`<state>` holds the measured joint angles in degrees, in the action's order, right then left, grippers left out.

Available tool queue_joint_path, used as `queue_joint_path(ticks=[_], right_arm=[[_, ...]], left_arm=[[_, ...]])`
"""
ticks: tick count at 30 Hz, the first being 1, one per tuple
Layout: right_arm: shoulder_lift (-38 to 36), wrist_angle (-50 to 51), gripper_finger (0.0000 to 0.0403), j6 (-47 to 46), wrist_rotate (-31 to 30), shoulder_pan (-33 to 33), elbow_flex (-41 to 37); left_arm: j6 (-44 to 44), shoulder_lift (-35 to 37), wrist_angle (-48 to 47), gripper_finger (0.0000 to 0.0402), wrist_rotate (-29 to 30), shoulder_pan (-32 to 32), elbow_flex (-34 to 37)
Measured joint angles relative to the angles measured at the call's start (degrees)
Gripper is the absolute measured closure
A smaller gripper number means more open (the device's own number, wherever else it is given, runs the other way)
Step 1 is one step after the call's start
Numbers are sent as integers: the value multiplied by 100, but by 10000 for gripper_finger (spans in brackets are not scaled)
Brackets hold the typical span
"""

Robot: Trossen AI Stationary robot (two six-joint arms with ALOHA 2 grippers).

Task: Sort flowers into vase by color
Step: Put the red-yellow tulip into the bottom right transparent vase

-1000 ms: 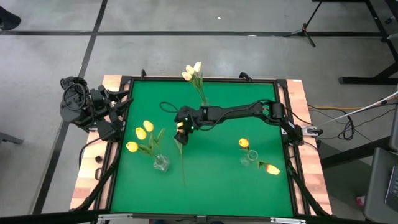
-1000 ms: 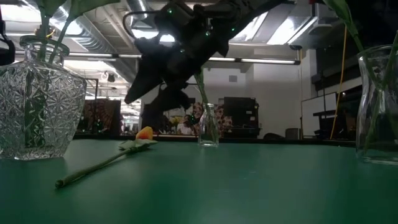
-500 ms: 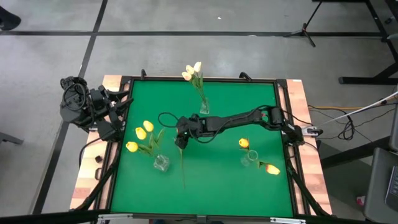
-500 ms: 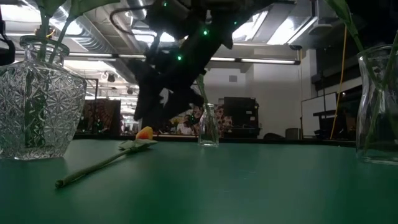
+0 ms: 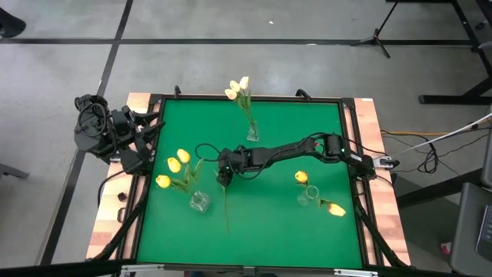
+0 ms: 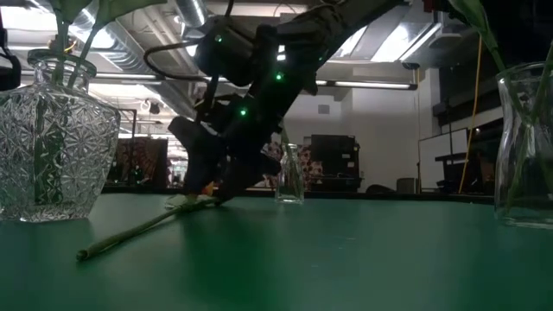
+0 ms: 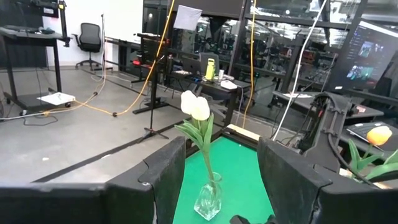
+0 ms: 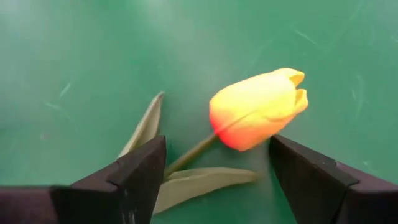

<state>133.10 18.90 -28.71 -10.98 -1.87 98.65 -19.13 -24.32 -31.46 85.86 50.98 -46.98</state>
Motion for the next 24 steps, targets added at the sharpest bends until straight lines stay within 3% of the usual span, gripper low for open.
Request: queue_joint_path(ticks=[5,20,24], right_arm=[[48,49,145,-183,-90,0,13],[58,232,381,-196,-94,57,11],[61,210,394,-115,-79,55,9]], left_arm=[[6,0,-6,205,0,-2,-1],[6,0,-70,205,0,-1,-1],[6,0,-70,205,0,-1,-1]])
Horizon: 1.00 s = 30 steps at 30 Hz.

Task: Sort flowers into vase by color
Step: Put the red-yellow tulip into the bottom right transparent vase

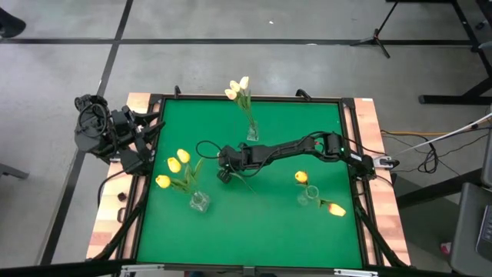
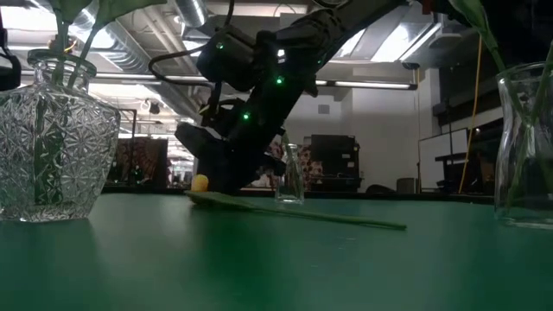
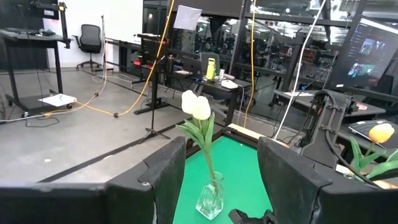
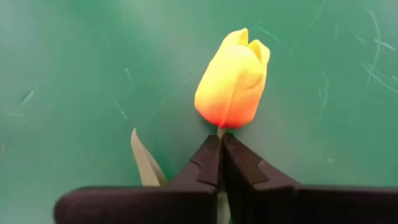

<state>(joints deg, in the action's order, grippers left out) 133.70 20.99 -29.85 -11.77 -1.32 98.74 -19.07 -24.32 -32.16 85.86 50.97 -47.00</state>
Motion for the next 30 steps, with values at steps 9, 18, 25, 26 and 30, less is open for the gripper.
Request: queue_joint_path(ticks=[9,18,25,26,30], right_arm=[[-287,-125,398,299,-29,21,-42],[-1111,-590,399,795,-176,241,-28],[-1909,-863,400,1523,-328,362,-24],[-2032,-850,400,1639,-355,364,-24],[-2555,-896,399,2132,-470,361,-15]], left_arm=[[0,0,0,205,0,-1,-1],[-2,0,0,206,0,-1,-1],[-2,0,0,206,0,-1,-1],[-4,0,0,206,0,-1,-1],[-3,0,-2,206,0,0,-1]])
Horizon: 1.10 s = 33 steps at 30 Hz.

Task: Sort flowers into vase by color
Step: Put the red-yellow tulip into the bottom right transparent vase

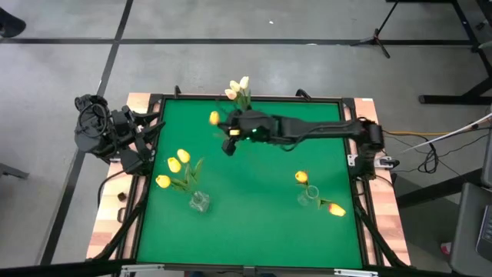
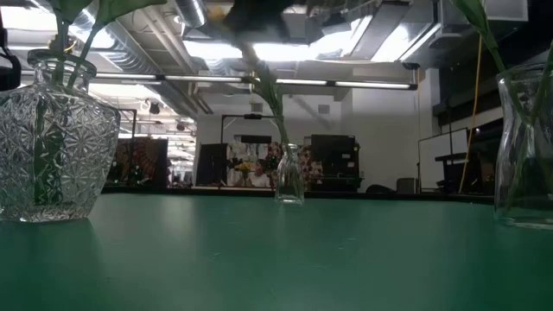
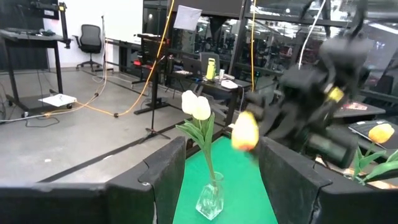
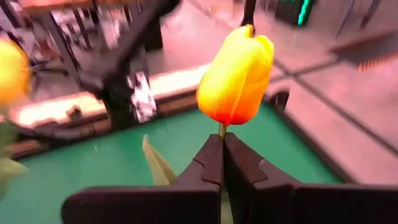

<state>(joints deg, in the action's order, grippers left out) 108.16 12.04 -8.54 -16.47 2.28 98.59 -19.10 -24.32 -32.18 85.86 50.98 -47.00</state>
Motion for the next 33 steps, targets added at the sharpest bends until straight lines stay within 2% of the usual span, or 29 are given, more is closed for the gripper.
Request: queue_joint_path(ticks=[13,18,20,25,33], right_arm=[[-1905,217,398,788,-203,-7,0],[-2597,675,398,939,-425,-257,2],[-2834,827,398,1048,-674,-457,2],[-3349,1171,398,1311,-1722,-1077,2],[-3755,1583,398,1325,-3148,-2202,7]], left_arm=[[-2,0,-58,206,0,-2,0],[-2,0,-92,206,0,-2,0],[-2,2,-116,206,0,-1,0],[-2,2,-144,205,2,0,0],[-142,0,-146,205,0,0,2]])
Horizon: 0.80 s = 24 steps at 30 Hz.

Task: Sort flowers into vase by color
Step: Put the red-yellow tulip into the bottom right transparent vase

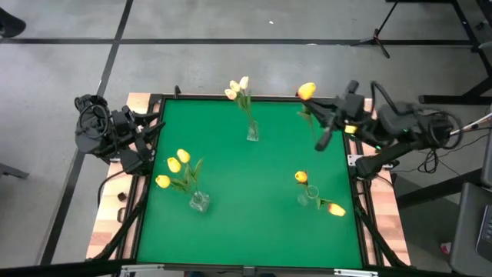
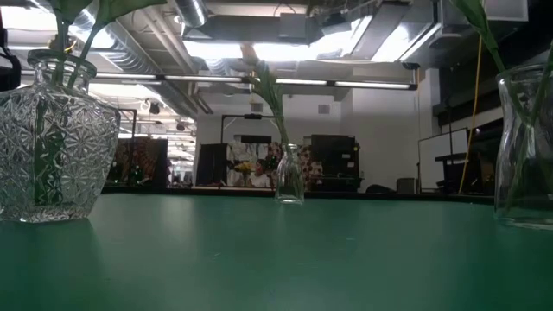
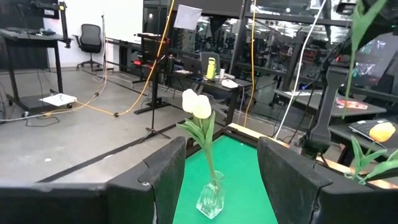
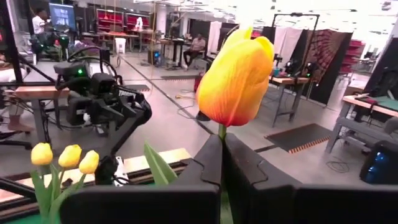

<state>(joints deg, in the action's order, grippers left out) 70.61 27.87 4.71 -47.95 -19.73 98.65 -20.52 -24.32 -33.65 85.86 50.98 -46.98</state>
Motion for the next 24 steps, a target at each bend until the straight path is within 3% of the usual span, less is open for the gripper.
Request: queue_joint_path(ticks=[8,19,24], right_arm=[[-68,423,398,-160,-1818,-1330,-3],[-77,624,397,-969,-3556,-2587,-471],[-163,1067,397,-1814,-3936,-2981,-867]], left_arm=[[-45,0,0,205,0,0,-2],[-163,0,-22,205,0,0,-2],[-186,1,-22,205,0,-2,-2]])
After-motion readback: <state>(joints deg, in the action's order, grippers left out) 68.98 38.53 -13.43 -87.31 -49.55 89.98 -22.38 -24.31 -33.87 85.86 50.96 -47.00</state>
